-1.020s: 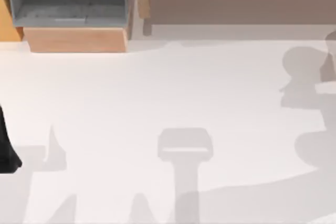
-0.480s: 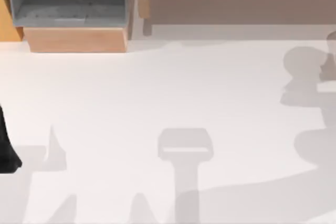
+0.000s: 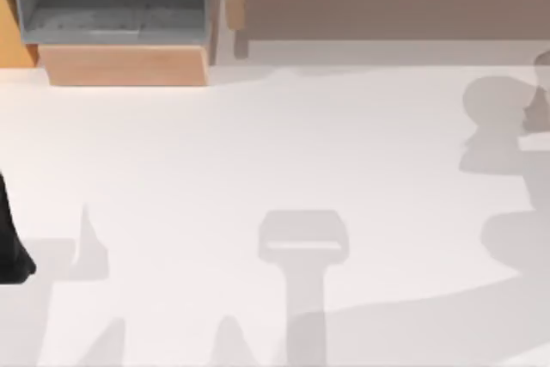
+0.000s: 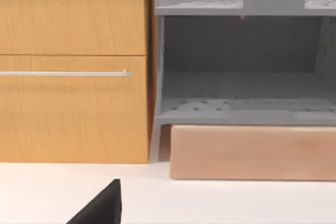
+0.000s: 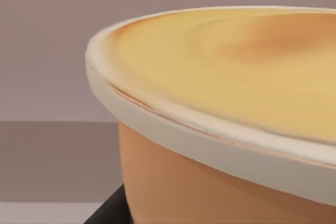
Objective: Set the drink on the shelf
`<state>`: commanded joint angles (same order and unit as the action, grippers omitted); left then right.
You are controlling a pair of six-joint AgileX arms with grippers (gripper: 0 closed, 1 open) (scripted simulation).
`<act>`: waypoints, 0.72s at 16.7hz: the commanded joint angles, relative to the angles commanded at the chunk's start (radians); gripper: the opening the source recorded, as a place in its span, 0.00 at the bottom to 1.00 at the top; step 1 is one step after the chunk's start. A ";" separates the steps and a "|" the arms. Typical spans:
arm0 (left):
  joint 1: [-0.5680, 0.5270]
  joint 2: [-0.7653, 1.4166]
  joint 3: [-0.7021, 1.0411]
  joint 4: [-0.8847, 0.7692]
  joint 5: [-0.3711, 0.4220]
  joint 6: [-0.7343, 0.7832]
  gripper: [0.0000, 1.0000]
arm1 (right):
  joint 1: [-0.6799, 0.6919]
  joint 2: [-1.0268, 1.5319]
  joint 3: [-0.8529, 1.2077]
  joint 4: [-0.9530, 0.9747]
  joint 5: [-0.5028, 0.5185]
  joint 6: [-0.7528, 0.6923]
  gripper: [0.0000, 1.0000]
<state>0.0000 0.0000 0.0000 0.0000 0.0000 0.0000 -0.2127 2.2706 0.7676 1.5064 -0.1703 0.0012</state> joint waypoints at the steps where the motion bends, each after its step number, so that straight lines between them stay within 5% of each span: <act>1: 0.000 0.000 0.000 0.000 0.000 0.000 1.00 | 0.000 0.000 0.000 0.000 0.000 0.000 0.02; 12: 0.000 0.000 0.000 0.000 0.000 0.000 1.00 | -0.002 -0.010 -0.002 -0.007 0.000 0.001 0.00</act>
<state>0.0000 0.0000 0.0000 0.0000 0.0000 0.0000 -0.2150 2.2605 0.7652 1.4992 -0.1704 0.0025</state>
